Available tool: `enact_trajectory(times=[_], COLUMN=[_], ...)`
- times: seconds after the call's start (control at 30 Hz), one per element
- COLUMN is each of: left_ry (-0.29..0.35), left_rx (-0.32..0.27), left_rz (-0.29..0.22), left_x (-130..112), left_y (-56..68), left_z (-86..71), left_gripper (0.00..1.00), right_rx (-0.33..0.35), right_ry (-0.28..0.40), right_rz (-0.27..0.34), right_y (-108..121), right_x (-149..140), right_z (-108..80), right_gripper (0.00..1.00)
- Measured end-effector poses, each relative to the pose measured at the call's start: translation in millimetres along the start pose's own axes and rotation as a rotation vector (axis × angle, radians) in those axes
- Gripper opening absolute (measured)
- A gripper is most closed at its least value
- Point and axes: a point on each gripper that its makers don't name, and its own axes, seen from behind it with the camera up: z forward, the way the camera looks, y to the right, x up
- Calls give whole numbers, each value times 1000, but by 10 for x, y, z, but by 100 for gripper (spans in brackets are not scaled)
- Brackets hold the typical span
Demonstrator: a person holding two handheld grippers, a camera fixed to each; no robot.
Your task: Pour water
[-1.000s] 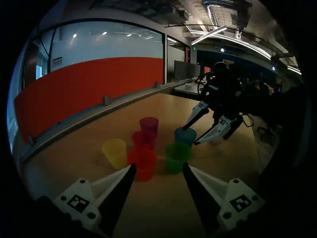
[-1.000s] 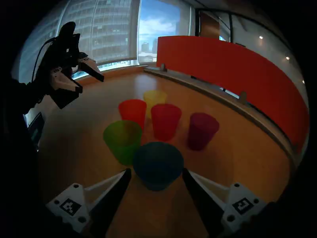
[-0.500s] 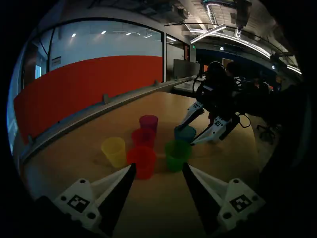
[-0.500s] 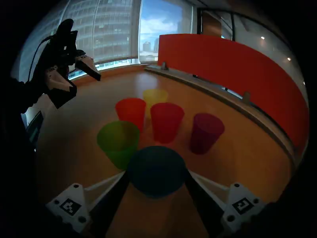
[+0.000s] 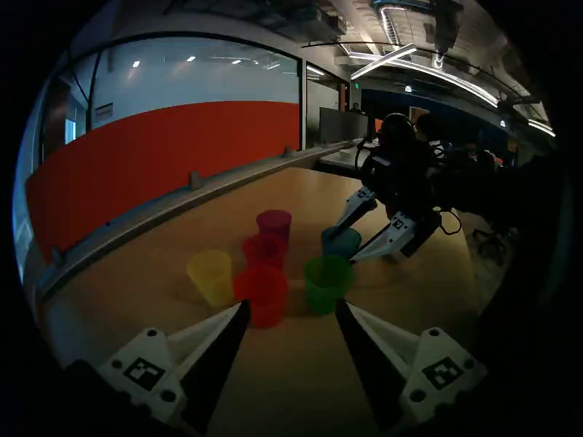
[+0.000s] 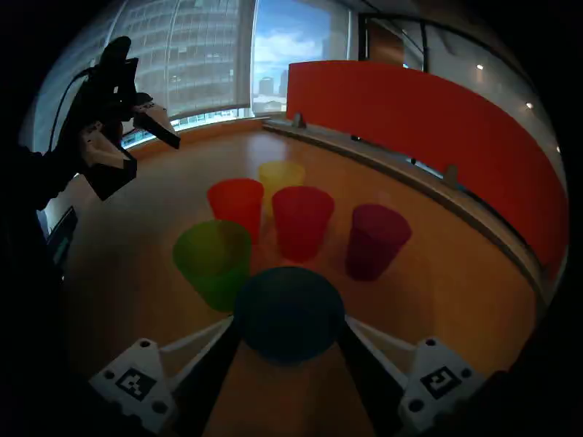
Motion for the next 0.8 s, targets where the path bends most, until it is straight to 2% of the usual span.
enact_trajectory(times=[0.3, 0.8], left_ry=[-1, 11], left_rx=[5, 12], left_rz=[4, 17], left_x=[0, 46], left_y=[15, 100], left_z=[7, -29], left_gripper=[86, 86], right_rx=[-17, -80], right_ry=[42, 159], right_rz=[14, 10], right_y=[65, 151], right_x=[134, 547], right_z=[-216, -864], right_gripper=[90, 90])
